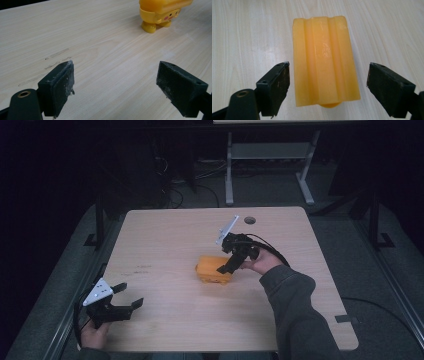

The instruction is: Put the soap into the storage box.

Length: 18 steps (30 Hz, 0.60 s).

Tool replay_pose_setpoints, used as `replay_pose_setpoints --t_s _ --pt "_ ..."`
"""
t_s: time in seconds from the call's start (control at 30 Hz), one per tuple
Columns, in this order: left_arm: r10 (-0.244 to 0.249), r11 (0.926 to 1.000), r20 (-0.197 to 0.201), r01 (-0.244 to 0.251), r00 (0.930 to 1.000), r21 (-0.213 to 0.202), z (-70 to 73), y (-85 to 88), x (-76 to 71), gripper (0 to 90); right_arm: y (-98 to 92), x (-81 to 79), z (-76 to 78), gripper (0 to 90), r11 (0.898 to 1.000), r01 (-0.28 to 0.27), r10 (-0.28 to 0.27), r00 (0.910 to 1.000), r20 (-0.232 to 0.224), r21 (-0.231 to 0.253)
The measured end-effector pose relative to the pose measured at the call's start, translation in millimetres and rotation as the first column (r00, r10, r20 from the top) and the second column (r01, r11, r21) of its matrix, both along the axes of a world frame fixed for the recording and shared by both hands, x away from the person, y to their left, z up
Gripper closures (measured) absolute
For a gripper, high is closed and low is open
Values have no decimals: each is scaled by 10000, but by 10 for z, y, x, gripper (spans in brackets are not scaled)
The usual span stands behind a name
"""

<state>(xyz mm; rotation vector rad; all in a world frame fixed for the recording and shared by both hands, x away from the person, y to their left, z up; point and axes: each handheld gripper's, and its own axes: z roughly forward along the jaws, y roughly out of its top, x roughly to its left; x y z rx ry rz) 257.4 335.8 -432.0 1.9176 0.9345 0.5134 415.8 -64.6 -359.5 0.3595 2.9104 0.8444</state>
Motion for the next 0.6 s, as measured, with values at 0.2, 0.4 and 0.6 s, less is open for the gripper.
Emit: replay_pose_setpoints --t_s 0.2,0.4,0.6 --pt "-34 10000 24 34 10000 66 0 -1 1 143 -99 -36 22 182 9997 232 -233 9997 96 101" --pt "-19 10000 5 19 10000 69 -2 0 0 143 -198 -51 51 183 9987 416 -418 9991 63 296" --pt "-2 10000 -9 3 10000 48 -4 2 -4 143 -278 -82 49 182 9976 594 -596 9982 40 342"
